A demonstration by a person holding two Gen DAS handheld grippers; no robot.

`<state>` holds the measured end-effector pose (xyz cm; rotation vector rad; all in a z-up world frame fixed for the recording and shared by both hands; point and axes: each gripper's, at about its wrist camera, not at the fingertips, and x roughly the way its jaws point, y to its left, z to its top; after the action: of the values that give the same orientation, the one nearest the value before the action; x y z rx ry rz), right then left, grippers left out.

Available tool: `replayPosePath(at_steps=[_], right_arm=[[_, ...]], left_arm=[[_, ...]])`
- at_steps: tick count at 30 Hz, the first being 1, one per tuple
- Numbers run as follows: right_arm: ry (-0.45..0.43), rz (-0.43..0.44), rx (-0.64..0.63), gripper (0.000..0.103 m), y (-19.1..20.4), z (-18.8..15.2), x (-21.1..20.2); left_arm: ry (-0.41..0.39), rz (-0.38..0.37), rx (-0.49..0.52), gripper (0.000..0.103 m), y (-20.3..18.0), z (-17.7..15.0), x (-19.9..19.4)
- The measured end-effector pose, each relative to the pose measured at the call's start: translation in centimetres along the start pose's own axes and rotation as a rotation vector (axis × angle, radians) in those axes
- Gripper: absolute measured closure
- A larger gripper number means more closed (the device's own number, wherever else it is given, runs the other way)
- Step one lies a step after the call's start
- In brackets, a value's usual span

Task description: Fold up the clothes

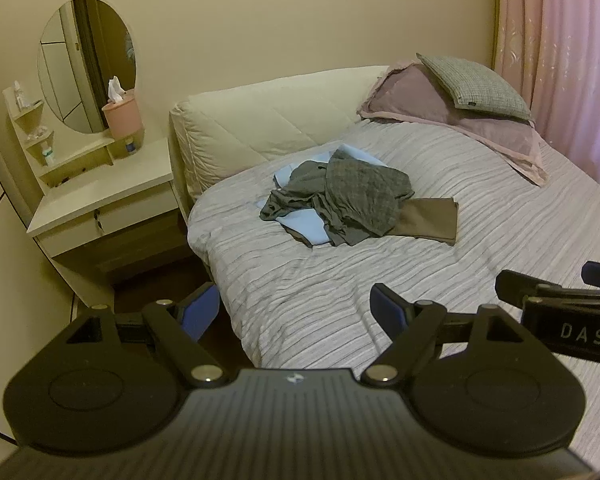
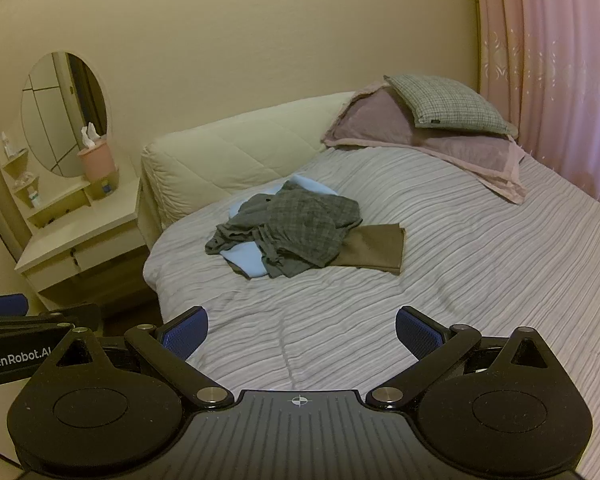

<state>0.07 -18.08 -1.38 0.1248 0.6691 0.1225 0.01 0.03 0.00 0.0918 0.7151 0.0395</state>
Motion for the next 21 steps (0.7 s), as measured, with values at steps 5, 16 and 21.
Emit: replayPosePath(at_steps=[5, 16, 21], right_arm=[[-0.002, 0.004, 0.000, 0.001, 0.0, 0.1, 0.0], [0.001, 0.010, 0.013, 0.001, -1.0, 0.0, 0.2], [0.004, 0.014, 0.019, 0.001, -1.1, -0.2, 0.1]], left_arm=[[-0.001, -0.002, 0.001, 0.023, 0.2, 0.0, 0.1], [0.002, 0.001, 0.010, 0.023, -0.3, -0.5, 0.6], [0.006, 0.005, 0.011, 0.023, -0.4, -0.8, 0.4]])
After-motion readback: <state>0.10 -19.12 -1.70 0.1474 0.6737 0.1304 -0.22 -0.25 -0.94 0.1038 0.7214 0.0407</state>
